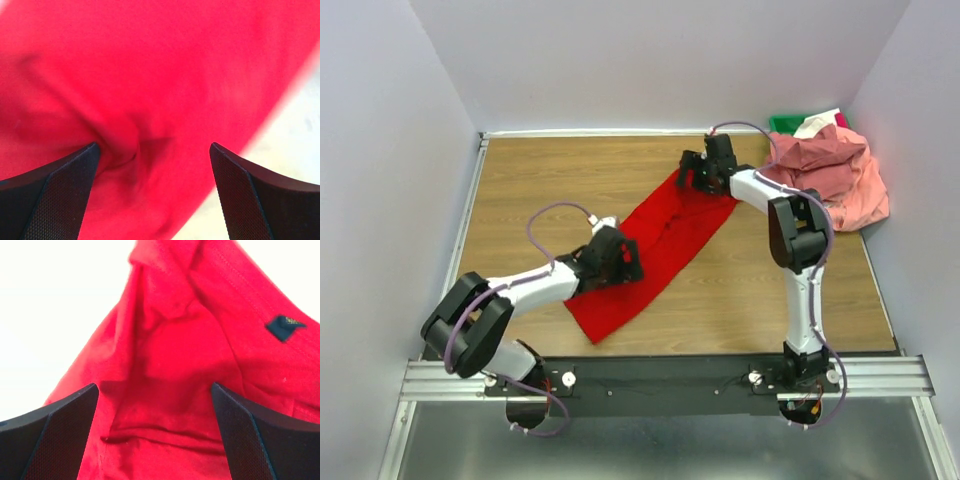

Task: Fold and stack the t-shirts
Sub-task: Fold the tshirt

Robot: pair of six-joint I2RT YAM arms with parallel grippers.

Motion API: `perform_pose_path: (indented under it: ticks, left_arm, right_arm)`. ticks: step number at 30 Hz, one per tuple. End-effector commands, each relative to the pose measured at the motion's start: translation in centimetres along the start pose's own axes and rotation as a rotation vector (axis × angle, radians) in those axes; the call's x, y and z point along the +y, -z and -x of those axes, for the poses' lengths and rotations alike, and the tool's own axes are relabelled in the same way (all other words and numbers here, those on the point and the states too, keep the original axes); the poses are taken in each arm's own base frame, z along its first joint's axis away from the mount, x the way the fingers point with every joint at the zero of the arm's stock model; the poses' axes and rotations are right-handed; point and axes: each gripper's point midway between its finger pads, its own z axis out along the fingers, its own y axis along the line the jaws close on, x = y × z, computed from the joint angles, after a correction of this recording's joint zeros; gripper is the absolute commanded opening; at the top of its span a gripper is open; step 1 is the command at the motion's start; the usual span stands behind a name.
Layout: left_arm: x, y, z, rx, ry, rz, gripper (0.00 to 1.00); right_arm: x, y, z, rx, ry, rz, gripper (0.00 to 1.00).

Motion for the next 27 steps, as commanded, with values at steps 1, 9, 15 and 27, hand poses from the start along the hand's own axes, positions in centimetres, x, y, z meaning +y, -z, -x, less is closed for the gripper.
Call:
perform_pose_path:
  ticks: [1,9,15,27]
  left_arm:
    - [-3.6,2.4,-8.0,0.229,-0.054,-0.150,0.98]
    - [-14.1,10.2,-7.9,0.151,-0.265,-0.530,0.98]
    - [-11.6,8.5,-0.9,-0.076,-0.194,-0.314,0.99]
    - [-6.2,3.1,1.9,-0.091,-0.094,-0.136,0.98]
  right_arm:
    - [1.8,-3.8,-0.1,0.073,0.103,0.106,1.00]
    - [3.4,-6.0,3.3,0.051,0.182,0.114,1.00]
    - [4.1,-1.5,6.6,-0.061,0.266,-0.038,1.00]
    - [0.5,-1.0,1.2,0.053,0.367,-0.303,0.93]
